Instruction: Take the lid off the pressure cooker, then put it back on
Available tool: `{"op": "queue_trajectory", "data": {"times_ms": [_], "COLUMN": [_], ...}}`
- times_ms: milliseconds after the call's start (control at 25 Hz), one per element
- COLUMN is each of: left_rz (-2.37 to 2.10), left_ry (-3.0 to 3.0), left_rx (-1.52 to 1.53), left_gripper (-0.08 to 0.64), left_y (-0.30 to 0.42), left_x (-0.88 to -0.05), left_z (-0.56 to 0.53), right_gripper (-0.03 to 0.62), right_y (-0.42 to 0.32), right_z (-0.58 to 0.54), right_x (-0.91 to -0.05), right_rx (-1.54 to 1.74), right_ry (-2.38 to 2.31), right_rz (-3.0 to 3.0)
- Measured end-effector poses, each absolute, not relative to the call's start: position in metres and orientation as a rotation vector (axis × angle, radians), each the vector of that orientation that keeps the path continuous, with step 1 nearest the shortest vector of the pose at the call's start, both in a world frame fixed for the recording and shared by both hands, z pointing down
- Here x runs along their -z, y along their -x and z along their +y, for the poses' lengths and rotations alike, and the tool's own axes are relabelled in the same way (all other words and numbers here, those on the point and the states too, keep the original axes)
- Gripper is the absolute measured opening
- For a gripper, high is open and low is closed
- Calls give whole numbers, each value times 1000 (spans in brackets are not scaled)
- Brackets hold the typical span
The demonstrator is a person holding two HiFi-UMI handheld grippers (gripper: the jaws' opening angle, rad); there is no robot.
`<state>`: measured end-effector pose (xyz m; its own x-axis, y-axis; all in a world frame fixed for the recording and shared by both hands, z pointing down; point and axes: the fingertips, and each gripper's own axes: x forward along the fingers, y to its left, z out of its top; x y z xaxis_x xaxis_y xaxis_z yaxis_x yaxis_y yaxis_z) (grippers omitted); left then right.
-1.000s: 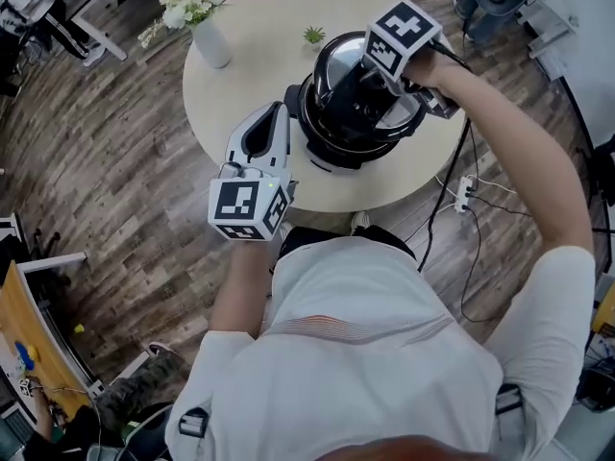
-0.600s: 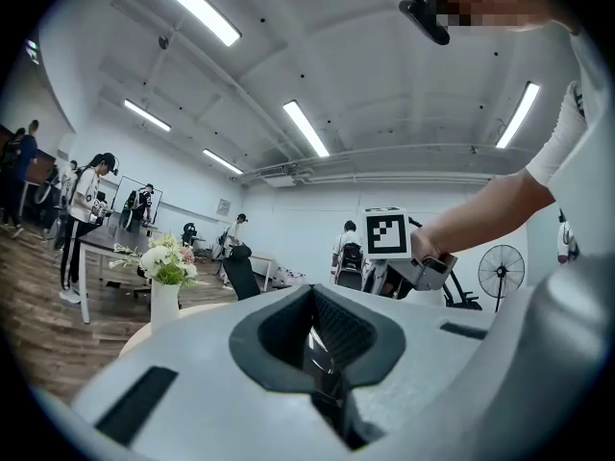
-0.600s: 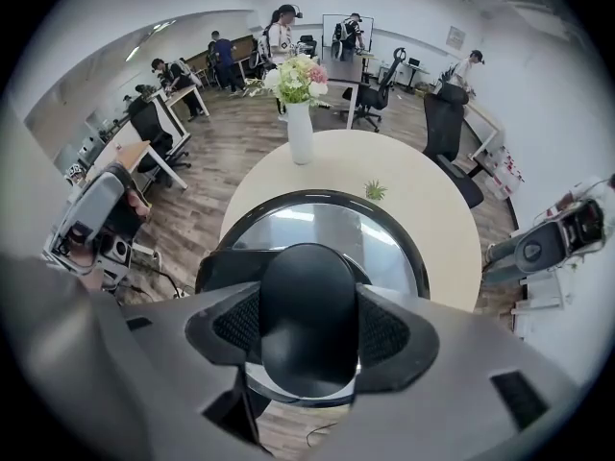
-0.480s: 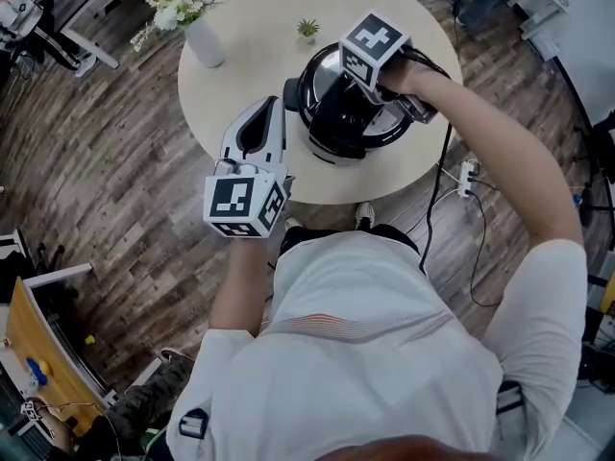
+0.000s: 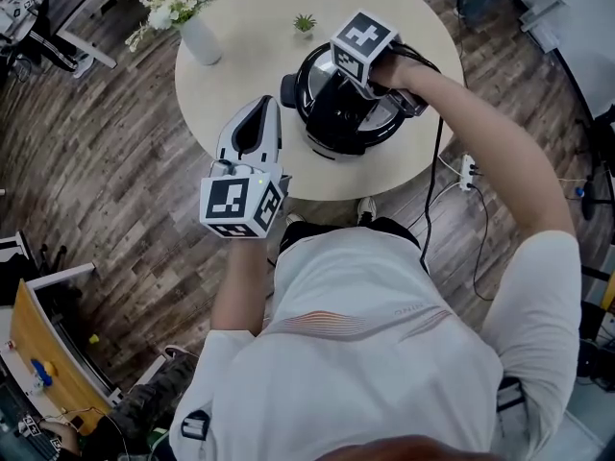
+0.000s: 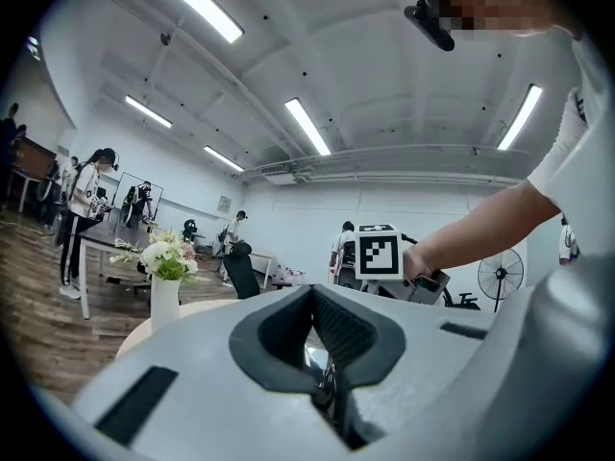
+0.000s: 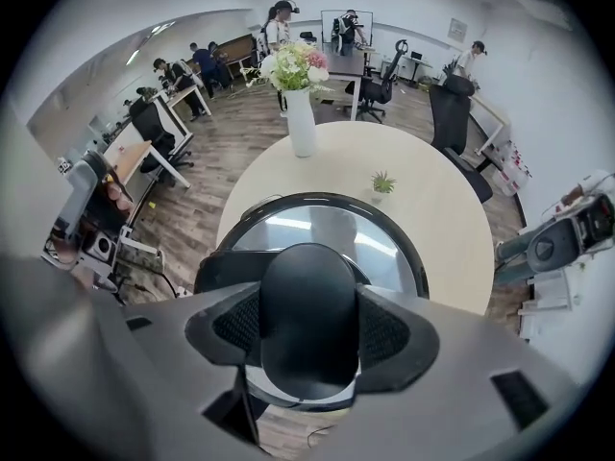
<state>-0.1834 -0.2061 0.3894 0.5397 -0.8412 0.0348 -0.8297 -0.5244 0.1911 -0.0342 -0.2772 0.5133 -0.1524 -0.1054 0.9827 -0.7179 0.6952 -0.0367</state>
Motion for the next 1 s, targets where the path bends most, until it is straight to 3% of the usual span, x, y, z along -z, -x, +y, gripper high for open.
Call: {"op": "queue_trajectory", "data": {"times_ms": [1000], "left_rz": [-1434], "left_ry": [-2574], "left_rx": [82], "left_gripper": [5], "left_y": [175], "left_x": [-389], "left_z": [-209], "right_gripper": [281], "right_y": [39], "right_z": [-279], "right_x": [-518], "right_rx": [-510], "right_ry": [-565], "right_rz": [-1704]}}
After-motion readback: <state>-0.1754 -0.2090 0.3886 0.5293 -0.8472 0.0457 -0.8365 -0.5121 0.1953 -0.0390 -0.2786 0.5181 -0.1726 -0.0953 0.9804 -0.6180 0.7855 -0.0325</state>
